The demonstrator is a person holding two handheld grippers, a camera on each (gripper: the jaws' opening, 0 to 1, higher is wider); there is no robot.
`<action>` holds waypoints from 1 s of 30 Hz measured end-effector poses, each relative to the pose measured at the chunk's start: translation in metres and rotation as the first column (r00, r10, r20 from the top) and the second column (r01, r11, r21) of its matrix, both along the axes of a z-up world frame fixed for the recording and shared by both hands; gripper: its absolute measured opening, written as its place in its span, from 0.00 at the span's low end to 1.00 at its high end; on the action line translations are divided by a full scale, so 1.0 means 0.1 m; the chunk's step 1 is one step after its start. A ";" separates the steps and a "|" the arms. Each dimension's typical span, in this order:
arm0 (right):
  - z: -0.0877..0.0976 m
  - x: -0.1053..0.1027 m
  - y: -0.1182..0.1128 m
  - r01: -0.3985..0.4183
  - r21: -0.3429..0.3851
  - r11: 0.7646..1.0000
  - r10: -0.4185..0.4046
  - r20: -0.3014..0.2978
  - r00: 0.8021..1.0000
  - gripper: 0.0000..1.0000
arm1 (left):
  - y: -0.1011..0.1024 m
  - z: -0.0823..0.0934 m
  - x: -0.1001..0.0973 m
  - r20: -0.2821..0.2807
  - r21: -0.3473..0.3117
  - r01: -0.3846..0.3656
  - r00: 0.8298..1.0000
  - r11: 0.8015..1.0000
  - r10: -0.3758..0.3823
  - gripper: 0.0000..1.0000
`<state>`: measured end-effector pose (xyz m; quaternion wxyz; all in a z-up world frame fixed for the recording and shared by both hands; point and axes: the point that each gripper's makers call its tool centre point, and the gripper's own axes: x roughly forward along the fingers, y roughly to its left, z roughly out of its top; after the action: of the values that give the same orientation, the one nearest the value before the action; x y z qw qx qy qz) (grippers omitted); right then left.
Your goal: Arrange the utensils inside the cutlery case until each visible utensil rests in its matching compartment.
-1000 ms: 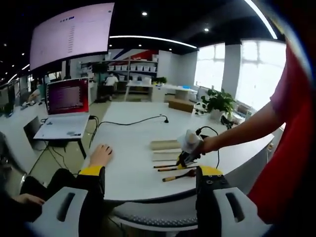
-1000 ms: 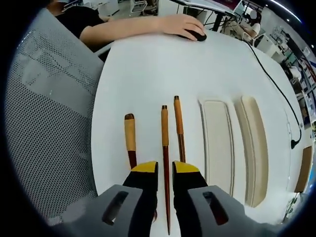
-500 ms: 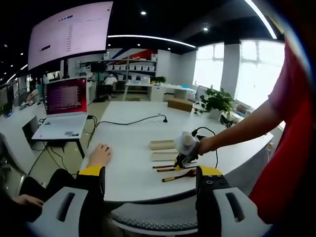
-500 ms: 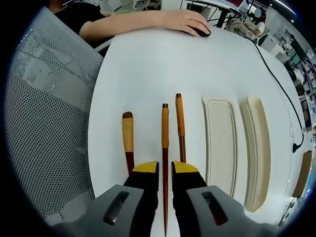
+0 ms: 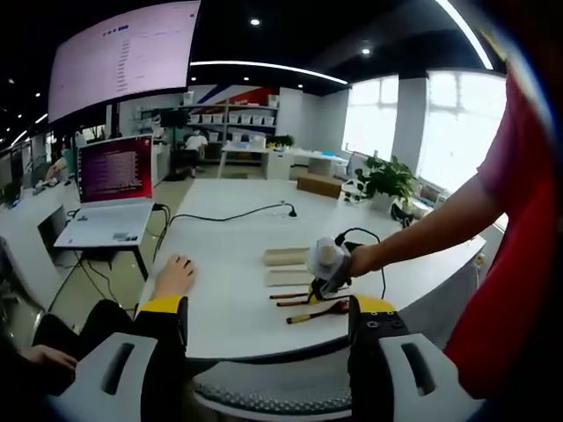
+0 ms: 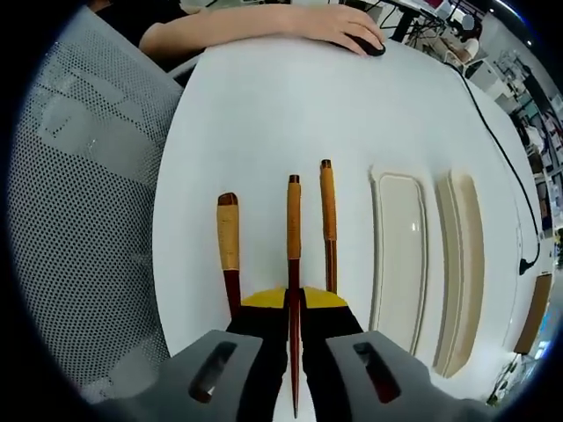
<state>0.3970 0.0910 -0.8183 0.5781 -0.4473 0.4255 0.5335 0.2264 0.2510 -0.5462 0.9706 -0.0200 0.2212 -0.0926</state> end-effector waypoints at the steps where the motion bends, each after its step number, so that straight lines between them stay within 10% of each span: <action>1: 0.02 0.00 0.02 -0.001 0.011 1.000 0.001 -0.012 1.000 0.01 | 0.00 0.01 0.01 0.003 0.000 0.000 1.000 1.000 0.000 0.76; 30: 0.61 0.27 0.04 -0.039 0.077 0.996 0.037 0.029 0.999 0.01 | 0.11 0.01 -0.03 0.002 0.012 -0.013 1.000 1.000 0.013 0.75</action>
<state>0.4239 0.0952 -0.7569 0.5905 -0.4398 0.3880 0.5544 0.2237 0.2616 -0.5448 0.9716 -0.0156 0.2205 -0.0850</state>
